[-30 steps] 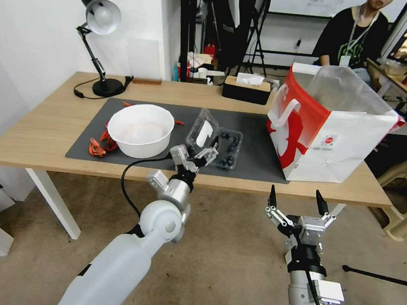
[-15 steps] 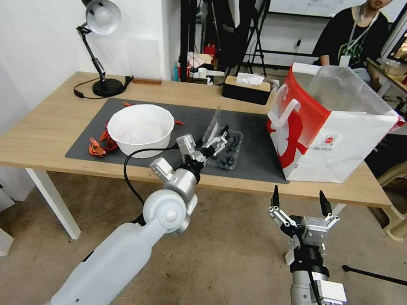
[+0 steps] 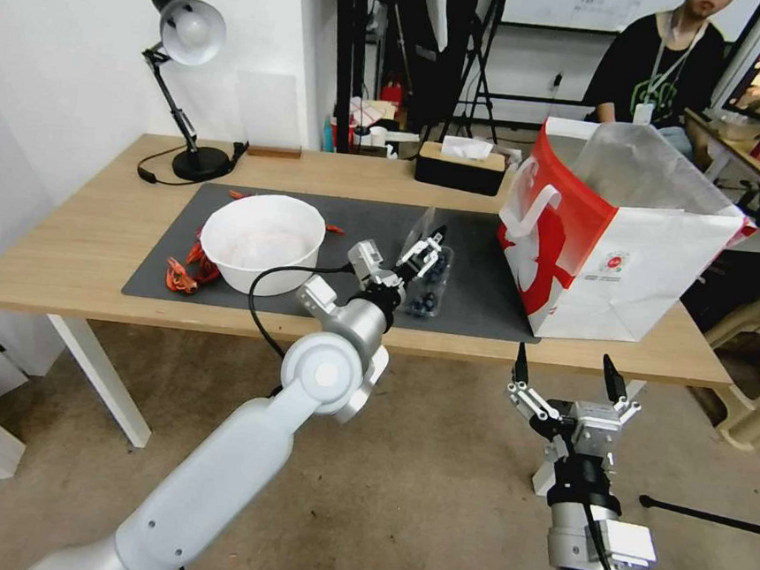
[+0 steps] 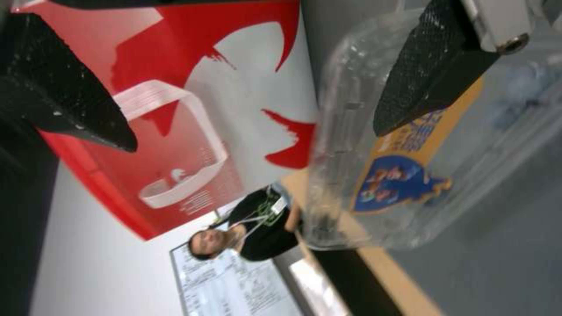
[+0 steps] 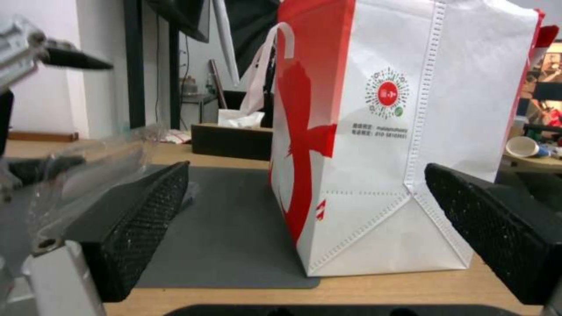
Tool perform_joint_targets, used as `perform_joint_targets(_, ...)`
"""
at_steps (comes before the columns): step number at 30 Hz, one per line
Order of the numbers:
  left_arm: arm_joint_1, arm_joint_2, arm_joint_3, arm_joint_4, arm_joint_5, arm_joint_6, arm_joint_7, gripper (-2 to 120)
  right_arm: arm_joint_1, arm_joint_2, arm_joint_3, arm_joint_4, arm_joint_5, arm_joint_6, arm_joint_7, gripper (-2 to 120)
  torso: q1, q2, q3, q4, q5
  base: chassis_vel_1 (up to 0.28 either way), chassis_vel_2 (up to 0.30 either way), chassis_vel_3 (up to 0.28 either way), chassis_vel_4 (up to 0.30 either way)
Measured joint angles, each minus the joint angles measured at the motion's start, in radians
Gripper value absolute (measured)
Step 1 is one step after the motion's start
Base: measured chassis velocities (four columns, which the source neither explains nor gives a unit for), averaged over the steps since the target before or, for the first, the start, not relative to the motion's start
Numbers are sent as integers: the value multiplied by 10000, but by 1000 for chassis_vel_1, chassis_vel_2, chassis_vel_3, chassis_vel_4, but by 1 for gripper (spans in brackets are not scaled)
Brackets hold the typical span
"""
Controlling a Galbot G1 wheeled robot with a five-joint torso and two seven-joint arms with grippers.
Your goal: Close the takeout container lid, then place the container into the takeout bag.
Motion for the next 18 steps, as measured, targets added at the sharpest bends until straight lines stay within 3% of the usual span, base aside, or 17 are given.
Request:
perform_joint_targets(4, -148, -158, 16, 215, -513, 147, -417, 99, 128, -46, 54, 62, 274, -107, -8, 100, 0, 0, 0, 0, 0, 0, 0, 0, 0)
perform_joint_targets(7, -281, -354, 20, 516, -931, 229, -838, 86, 371, -125, 67, 137, 737, -318, -12, 100, 0, 1, 0, -1, 0, 0, 0, 0, 0)
perform_joint_targets(18, -366, -466, 247, 977, -877, 279, -1092, 50, 1481, -607, 248, 139, 2673, -1198, 132, 100, 0, 0, 0, 3, 0, 0, 0, 0, 0)
